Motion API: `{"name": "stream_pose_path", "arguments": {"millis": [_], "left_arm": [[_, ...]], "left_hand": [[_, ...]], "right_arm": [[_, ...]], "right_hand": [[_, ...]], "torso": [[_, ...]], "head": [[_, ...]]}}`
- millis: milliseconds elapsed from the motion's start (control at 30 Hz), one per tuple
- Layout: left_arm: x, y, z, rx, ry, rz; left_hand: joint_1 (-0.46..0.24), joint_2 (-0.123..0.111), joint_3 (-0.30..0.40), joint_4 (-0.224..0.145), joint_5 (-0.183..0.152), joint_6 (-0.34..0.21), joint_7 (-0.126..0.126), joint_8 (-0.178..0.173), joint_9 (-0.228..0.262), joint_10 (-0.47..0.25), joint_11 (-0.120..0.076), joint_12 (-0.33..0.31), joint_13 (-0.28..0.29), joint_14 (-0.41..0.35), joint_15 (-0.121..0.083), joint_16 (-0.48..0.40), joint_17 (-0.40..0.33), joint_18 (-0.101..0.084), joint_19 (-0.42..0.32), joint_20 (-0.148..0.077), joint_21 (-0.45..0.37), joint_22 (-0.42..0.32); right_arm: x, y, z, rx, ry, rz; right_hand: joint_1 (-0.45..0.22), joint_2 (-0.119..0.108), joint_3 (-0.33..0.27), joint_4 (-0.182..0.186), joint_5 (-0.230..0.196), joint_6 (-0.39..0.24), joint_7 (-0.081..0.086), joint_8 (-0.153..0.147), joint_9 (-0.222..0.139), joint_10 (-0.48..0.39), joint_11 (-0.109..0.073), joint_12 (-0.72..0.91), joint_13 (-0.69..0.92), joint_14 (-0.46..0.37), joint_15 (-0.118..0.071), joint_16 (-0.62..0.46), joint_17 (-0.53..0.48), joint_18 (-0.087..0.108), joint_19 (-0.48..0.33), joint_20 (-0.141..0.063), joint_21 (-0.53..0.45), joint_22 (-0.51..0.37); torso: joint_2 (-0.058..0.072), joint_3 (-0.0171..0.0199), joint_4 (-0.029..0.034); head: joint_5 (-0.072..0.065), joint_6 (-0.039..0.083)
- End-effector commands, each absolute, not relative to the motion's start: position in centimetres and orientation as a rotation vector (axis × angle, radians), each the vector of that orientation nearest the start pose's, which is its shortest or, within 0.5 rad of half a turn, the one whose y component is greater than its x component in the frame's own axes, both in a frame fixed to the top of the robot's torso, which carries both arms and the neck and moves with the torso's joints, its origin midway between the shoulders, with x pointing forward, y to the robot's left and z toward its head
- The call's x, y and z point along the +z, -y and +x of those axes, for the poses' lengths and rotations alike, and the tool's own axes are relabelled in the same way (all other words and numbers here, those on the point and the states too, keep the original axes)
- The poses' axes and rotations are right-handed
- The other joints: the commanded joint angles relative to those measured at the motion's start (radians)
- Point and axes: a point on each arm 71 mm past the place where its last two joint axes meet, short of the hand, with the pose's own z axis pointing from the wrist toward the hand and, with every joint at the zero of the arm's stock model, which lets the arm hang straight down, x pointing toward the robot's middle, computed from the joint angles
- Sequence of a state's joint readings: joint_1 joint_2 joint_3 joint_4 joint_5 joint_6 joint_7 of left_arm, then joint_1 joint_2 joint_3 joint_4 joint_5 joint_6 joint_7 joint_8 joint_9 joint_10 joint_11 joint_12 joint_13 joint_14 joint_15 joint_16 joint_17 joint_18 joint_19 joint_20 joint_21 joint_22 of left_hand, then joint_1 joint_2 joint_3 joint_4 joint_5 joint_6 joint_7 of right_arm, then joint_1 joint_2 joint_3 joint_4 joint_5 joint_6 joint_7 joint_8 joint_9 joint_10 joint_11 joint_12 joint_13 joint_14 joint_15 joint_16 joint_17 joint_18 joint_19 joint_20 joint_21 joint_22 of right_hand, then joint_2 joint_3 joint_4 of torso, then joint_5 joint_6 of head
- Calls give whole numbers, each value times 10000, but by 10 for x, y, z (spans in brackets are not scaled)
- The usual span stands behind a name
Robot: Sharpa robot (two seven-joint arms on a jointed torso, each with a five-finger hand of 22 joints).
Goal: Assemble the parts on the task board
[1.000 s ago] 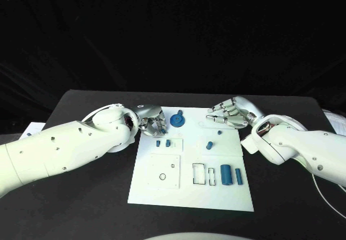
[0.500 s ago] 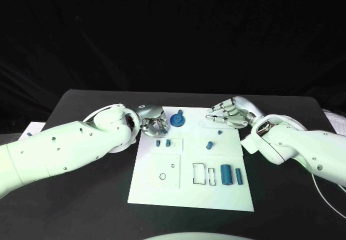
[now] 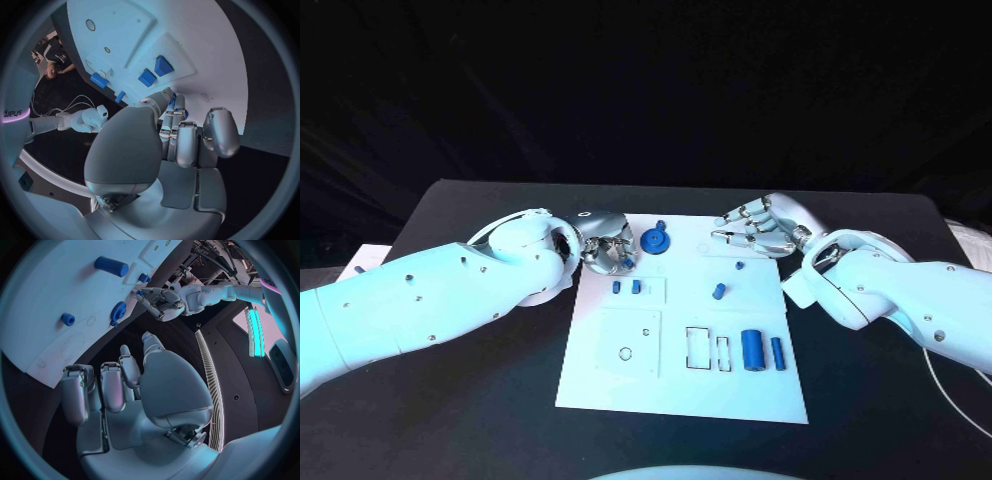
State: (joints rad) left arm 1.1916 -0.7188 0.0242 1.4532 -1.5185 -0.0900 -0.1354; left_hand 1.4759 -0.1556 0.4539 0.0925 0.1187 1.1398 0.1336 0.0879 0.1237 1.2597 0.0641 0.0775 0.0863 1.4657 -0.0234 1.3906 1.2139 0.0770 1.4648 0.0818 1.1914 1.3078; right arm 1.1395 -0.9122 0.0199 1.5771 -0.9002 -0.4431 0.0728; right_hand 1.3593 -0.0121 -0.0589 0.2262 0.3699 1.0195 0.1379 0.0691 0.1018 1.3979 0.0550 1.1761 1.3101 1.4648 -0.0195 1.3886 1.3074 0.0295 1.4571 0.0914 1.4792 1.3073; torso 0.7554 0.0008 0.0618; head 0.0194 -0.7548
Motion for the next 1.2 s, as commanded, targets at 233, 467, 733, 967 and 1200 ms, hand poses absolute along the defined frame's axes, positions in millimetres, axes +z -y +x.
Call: {"name": "stream_pose_path", "arguments": {"millis": [233,467,733,967,1200], "left_arm": [[-185,-150,499,-6242,-18253,3084],[-185,-148,499,-6240,-18151,3149],[-185,-147,500,-6198,-18159,3169],[-186,-148,500,-6059,-18303,3151],[-188,-149,502,-5840,-18490,3100]], "left_hand": [[-111,3,51,-16,-34,65,2,-55,9,64,0,-40,13,367,59,37,1,-127,353,5,18,1722],[-119,5,67,-23,-41,70,-1,-59,9,59,-1,-50,14,367,58,41,6,-130,356,5,34,1727],[-123,7,76,-27,-44,75,-2,-59,10,61,-2,-52,15,365,57,36,-5,-131,357,5,40,1729],[-168,-11,103,-37,-68,74,3,-76,7,11,12,-94,10,360,62,34,-16,-129,355,7,27,1729],[-334,-85,223,-59,-141,-121,99,-220,-60,-250,106,-167,-35,340,137,20,-70,-125,343,49,-46,1720]], "right_arm": [[-181,222,474,10061,-16089,3828],[-181,223,474,10052,-16094,3833],[-181,223,474,10055,-16093,3831],[-181,223,474,10054,-16101,3831],[-181,222,474,10067,-16108,3823]], "right_hand": [[-8,93,-52,13,38,35,0,6,13,14,-36,24,307,575,-6,-34,592,119,-78,1,-57,1128],[-8,93,-52,13,38,35,0,6,13,14,-36,24,307,575,-6,-34,592,119,-78,1,-57,1128],[-5,101,-69,17,58,47,-3,11,16,13,-40,16,298,575,-10,-40,592,123,-88,-1,-68,1114],[-5,101,-69,17,58,47,-3,11,16,13,-40,16,298,575,-10,-40,592,123,-88,-1,-68,1114],[-5,101,-69,17,58,47,-3,11,16,13,-40,16,298,575,-10,-40,592,123,-88,-1,-68,1114]], "torso": [[15,0,-14],[3,2,3],[2,4,-3],[-3,2,7],[0,5,-3]], "head": [[-34,-12],[-61,-25],[-55,-12],[-56,-14],[-52,-12]]}}
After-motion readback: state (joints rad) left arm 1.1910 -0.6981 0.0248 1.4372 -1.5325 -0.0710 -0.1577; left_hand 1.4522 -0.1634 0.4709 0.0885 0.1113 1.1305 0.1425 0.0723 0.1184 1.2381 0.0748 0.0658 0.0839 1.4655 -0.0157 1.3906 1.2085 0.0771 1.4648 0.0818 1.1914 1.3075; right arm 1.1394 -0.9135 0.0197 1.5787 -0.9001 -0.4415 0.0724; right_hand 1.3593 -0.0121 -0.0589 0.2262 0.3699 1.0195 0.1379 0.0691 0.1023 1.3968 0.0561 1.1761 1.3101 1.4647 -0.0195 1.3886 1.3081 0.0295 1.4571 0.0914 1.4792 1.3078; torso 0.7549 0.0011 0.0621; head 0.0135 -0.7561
